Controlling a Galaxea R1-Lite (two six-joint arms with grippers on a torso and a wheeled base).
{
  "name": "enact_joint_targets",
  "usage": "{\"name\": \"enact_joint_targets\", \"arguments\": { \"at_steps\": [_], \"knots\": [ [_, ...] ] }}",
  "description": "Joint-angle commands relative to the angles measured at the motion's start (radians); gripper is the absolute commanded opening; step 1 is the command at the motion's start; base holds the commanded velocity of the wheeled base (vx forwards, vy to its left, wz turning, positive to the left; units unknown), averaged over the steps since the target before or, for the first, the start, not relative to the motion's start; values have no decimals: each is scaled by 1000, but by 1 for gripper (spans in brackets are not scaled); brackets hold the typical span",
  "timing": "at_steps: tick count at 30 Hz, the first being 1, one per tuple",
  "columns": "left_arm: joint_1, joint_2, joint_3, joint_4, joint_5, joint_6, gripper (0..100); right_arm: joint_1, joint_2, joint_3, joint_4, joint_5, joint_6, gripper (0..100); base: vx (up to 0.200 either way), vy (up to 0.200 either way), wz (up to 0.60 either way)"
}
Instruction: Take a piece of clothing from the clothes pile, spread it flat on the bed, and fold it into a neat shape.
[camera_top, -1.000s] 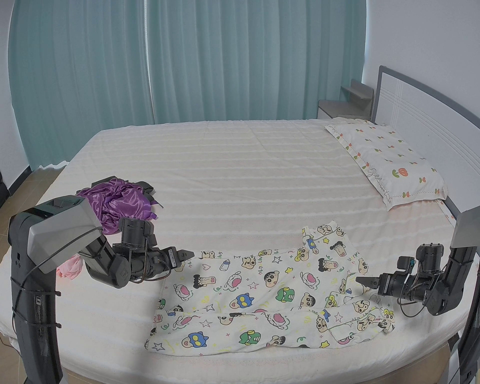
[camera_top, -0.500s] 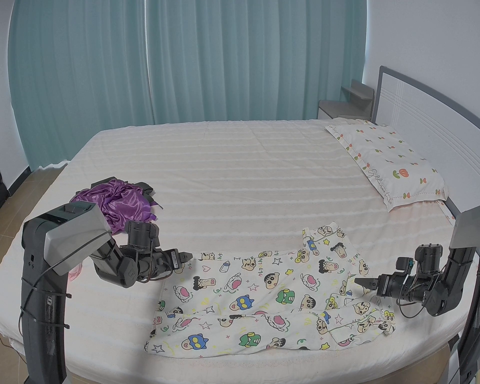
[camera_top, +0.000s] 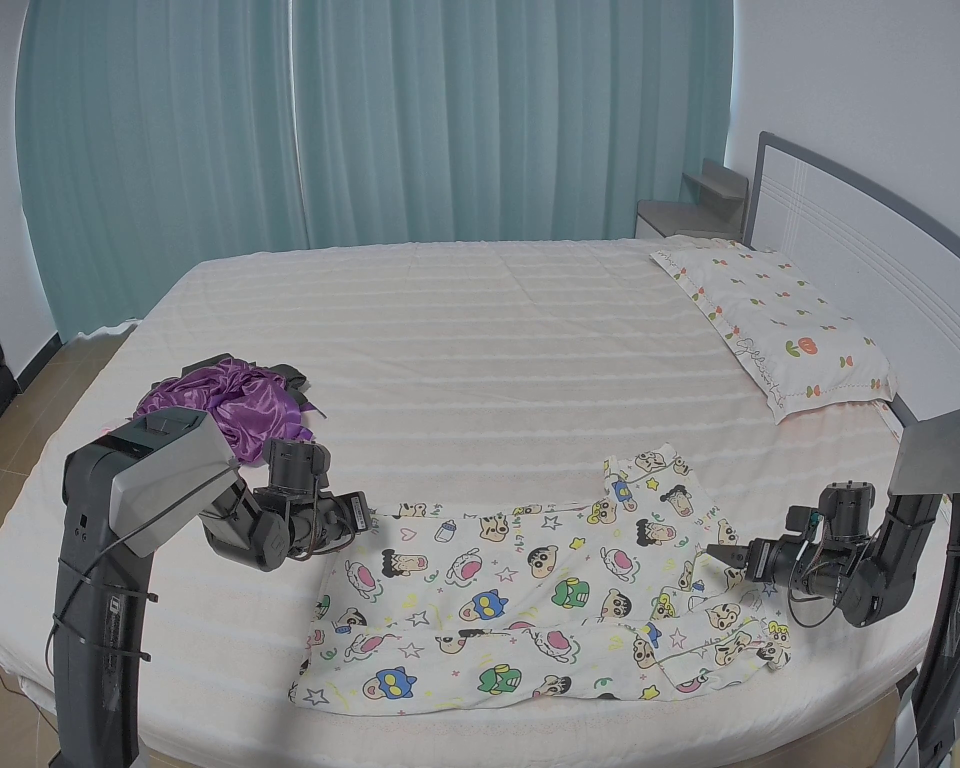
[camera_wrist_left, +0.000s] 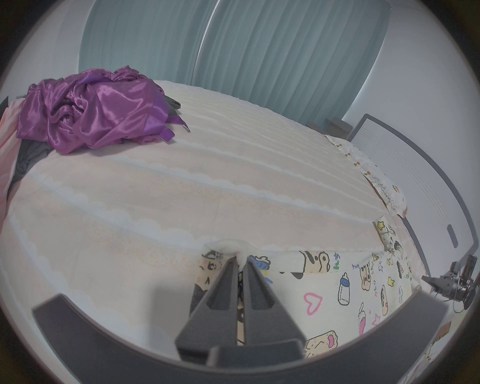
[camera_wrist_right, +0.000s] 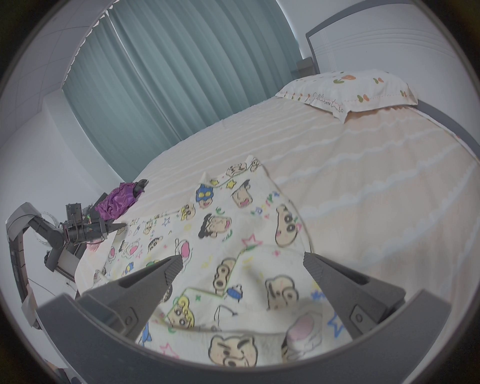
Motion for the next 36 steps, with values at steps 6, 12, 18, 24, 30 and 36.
{"name": "enact_joint_targets", "arguments": {
  "at_steps": [6, 12, 18, 24, 30, 36],
  "knots": [
    [4, -7, -37, -6, 49, -2, 0, -5, 65, -305, 212, -19, 12, 100, 0, 0, 0],
    [4, -7, -77, -3, 101, -2, 0, -7, 185, -512, 321, -54, 35, 100, 0, 0, 0],
    [18, -30, -72, 3, 113, -2, 0, 1, 281, -707, 447, -52, 38, 100, 0, 0, 0],
    [9, -30, -58, 3, 113, -2, 0, 52, 363, -852, 521, -52, 58, 100, 0, 0, 0],
    [-2, -25, -51, 3, 113, -3, 0, 98, 390, -950, 579, -52, 73, 100, 0, 0, 0],
    [-4, -27, -49, 3, 114, -3, 0, 119, 429, -1049, 636, -54, 82, 100, 0, 0, 0]
  ]
}}
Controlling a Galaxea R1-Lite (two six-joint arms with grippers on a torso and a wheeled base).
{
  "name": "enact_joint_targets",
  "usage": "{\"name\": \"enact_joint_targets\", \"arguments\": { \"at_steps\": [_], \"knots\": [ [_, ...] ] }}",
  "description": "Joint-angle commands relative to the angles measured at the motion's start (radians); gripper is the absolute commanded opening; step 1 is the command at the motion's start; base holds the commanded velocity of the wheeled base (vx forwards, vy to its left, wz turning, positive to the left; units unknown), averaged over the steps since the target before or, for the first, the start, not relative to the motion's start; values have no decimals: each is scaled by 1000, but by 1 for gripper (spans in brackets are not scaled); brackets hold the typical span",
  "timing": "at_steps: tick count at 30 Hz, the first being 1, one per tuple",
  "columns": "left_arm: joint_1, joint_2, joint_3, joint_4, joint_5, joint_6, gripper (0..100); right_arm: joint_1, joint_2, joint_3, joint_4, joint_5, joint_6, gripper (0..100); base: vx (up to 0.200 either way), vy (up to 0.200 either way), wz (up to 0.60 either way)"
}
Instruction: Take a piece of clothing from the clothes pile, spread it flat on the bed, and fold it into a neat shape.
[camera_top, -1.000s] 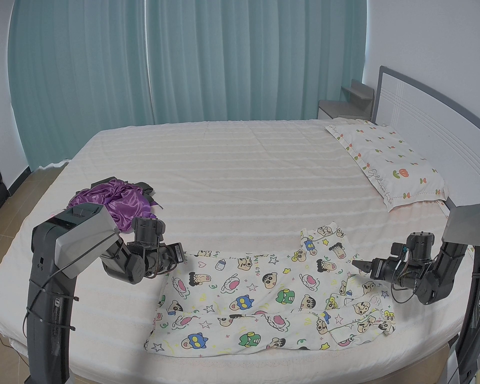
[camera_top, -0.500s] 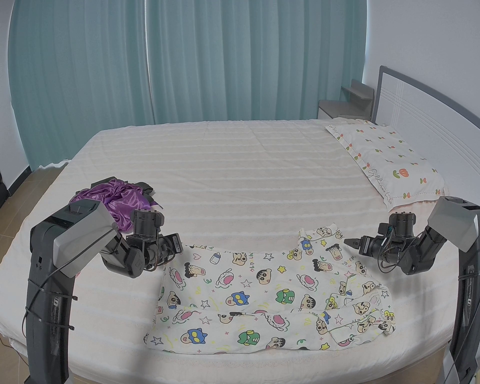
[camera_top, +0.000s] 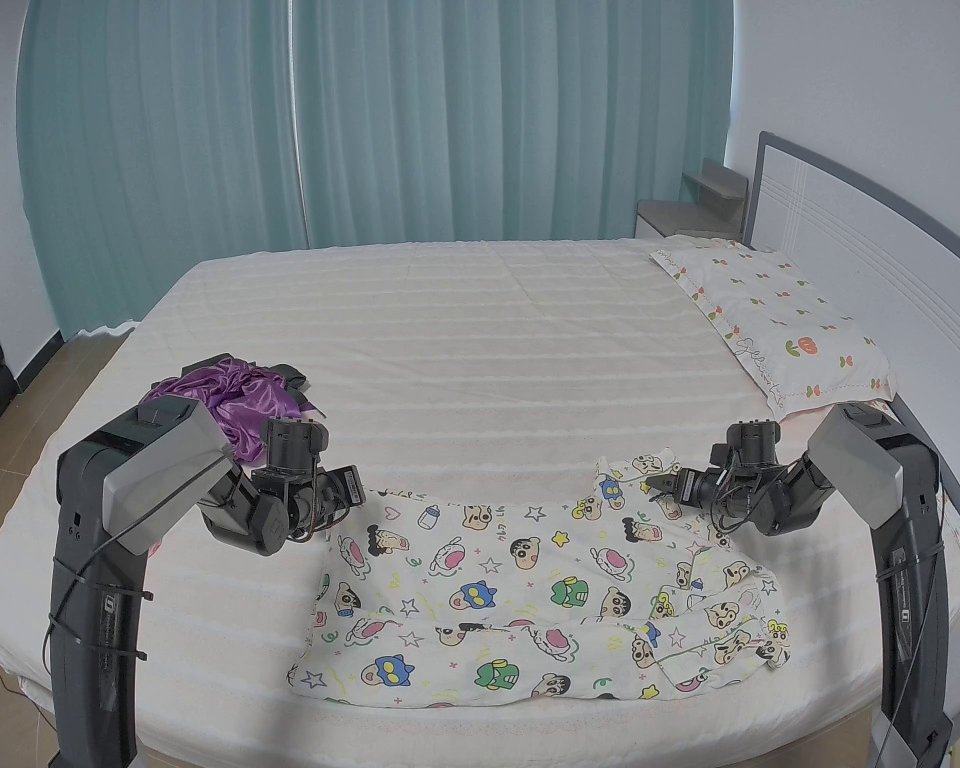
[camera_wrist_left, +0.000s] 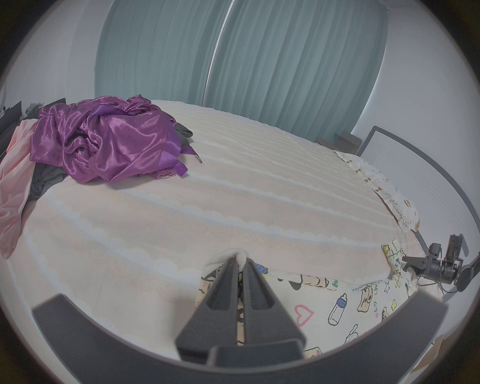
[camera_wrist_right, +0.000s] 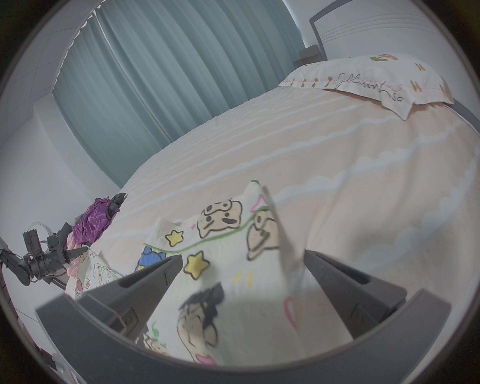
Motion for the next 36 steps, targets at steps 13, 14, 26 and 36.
{"name": "enact_joint_targets", "arguments": {
  "at_steps": [13, 14, 26, 36],
  "knots": [
    [-4, -37, 40, 18, 19, 2, 0, -21, 10, -48, -40, 28, 127, 0, 0, 0, 0],
    [-4, -41, 40, 19, 19, 4, 0, -27, 10, -39, -73, 34, 134, 0, 0, 0, 0],
    [-4, -64, 32, 16, 47, 5, 0, -64, 4, 36, -255, 75, 151, 0, 0, 0, 0],
    [-7, -76, 43, 18, 56, 5, 0, -78, -72, 149, -280, 175, 151, 0, 0, 0, 0]
  ]
}}
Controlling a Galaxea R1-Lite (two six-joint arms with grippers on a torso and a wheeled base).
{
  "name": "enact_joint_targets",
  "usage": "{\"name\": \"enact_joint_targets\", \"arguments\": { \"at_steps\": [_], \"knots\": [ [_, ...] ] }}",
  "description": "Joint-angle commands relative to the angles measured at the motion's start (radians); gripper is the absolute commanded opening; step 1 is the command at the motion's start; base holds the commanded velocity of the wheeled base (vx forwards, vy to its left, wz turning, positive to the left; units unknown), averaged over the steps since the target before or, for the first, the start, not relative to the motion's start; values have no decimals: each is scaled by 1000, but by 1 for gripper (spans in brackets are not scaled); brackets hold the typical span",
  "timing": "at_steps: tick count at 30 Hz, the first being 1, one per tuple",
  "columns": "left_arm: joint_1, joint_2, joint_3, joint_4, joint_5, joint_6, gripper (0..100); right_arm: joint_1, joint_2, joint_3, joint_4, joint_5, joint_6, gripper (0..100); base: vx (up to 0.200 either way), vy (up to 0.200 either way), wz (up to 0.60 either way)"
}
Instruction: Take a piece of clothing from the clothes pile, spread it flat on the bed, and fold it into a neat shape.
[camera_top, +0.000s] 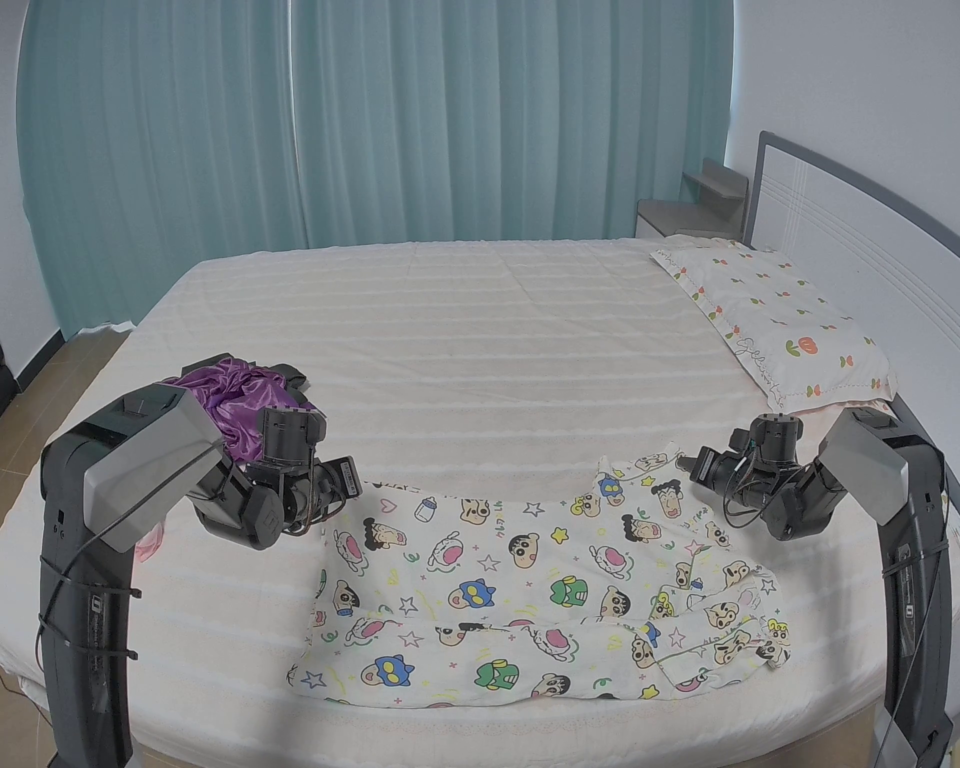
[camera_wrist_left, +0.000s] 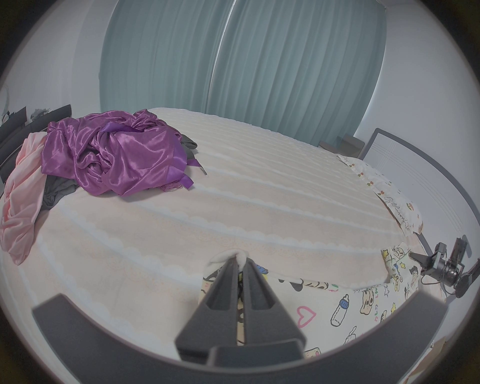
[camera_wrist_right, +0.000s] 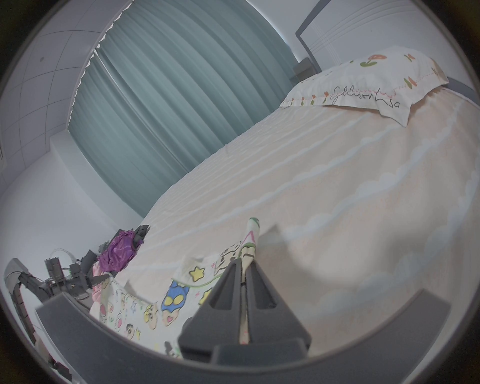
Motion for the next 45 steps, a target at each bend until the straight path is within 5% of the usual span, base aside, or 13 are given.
{"name": "enact_joint_targets", "arguments": {
  "at_steps": [1, 12, 20, 30, 45],
  "knots": [
    [-3, -14, 9, 2, 5, 0, 0, -5, -57, 57, -10, 44, 0, 0, 0, 0, 0],
    [-32, -58, 54, 2, 3, -2, 0, -3, -83, 101, -13, 72, -6, 0, 0, 0, 0],
    [-35, -131, 121, 4, 2, -2, 0, -8, -162, 206, -16, 181, -19, 0, 0, 0, 0],
    [-35, -258, 299, -21, -6, -15, 0, -51, -270, 371, -85, 259, -45, 0, 0, 0, 0],
    [-50, -407, 654, -228, -44, -25, 0, -115, -429, 644, -136, 343, -143, 0, 0, 0, 0]
  ]
}}
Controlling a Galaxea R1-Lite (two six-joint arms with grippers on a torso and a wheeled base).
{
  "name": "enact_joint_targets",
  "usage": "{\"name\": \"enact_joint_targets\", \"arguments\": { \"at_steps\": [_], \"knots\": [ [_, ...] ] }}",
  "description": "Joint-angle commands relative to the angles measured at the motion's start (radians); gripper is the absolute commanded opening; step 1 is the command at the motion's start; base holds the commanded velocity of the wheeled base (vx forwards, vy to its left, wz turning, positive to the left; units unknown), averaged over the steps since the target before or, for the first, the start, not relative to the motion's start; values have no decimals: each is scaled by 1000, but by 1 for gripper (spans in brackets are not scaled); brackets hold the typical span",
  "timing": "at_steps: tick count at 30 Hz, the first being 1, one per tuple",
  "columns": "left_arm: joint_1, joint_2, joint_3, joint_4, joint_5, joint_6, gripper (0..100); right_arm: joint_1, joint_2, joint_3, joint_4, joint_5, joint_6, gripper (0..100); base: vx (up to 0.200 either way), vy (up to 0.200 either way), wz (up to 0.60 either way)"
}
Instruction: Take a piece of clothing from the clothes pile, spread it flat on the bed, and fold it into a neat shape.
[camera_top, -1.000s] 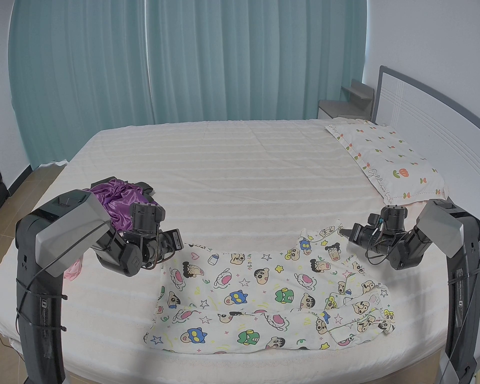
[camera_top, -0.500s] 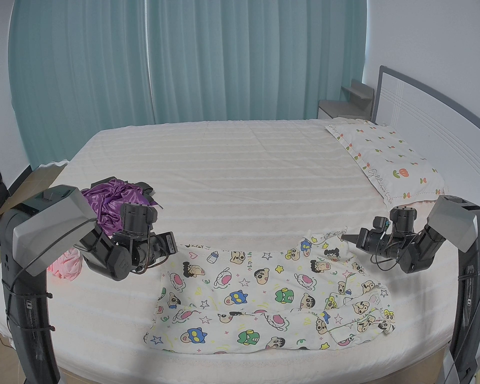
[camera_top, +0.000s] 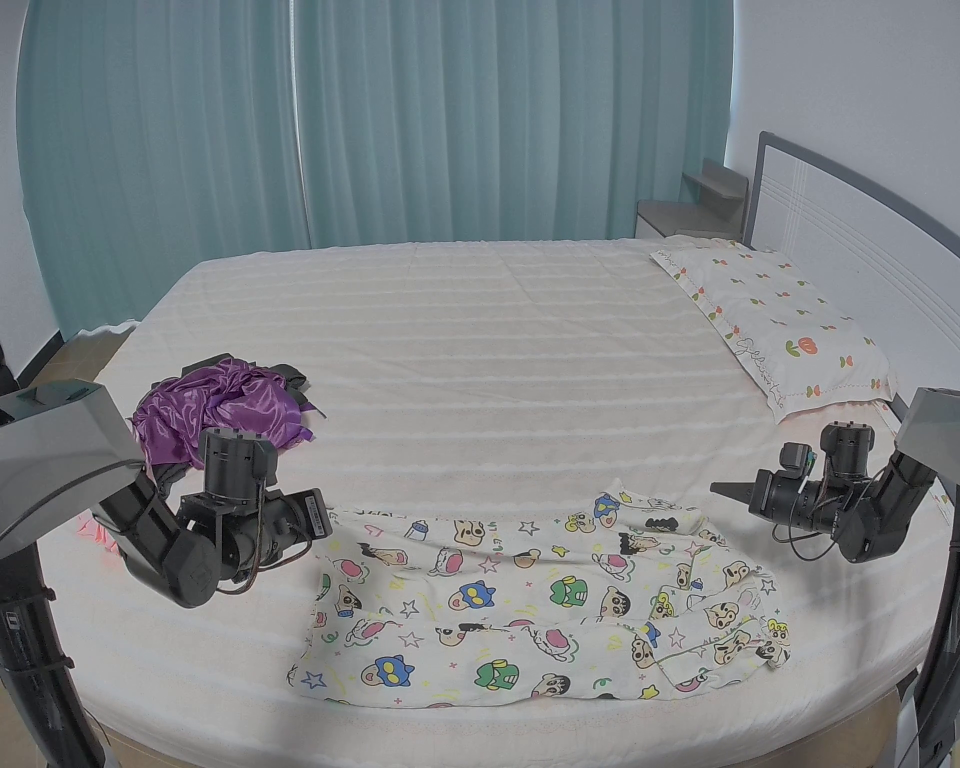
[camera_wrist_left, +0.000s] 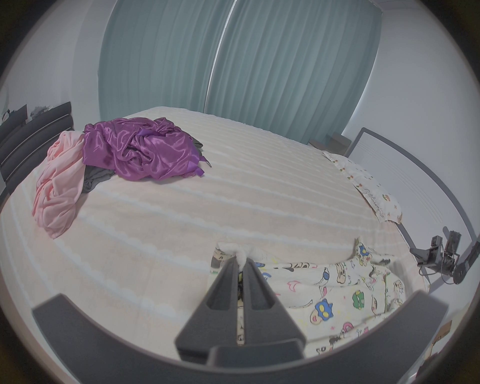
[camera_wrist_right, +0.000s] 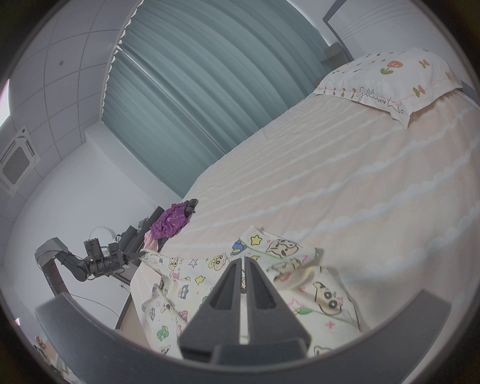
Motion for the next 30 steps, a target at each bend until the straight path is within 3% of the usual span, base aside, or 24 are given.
{"name": "enact_joint_targets", "arguments": {
  "at_steps": [1, 8, 9, 12, 14, 16, 30],
  "knots": [
    [-5, -45, 96, -52, -26, 0, 0, -22, -58, 63, 3, 12, -27, 0, 0, 0, 0],
    [-17, -9, 93, -73, -27, -1, 0, 4, 37, -3, 29, -2, -22, 0, 0, 0, 0],
    [-19, -4, 91, -73, -27, -1, 0, 8, 49, -21, 42, -5, -22, 100, 0, 0, 0],
    [-27, 7, 88, -75, -27, -3, 0, 33, 111, -112, 94, -68, -22, 100, 0, 0, 0],
    [-36, 19, 88, -76, -27, -3, 0, 51, 175, -187, 107, -157, -22, 100, 0, 0, 0],
    [-37, 28, 88, -93, -27, -3, 0, 62, 215, -244, 118, -201, -19, 100, 0, 0, 0],
    [-37, 54, 88, -139, -23, -27, 0, 114, 275, -377, 269, -215, -17, 100, 0, 0, 0]
  ]
}}
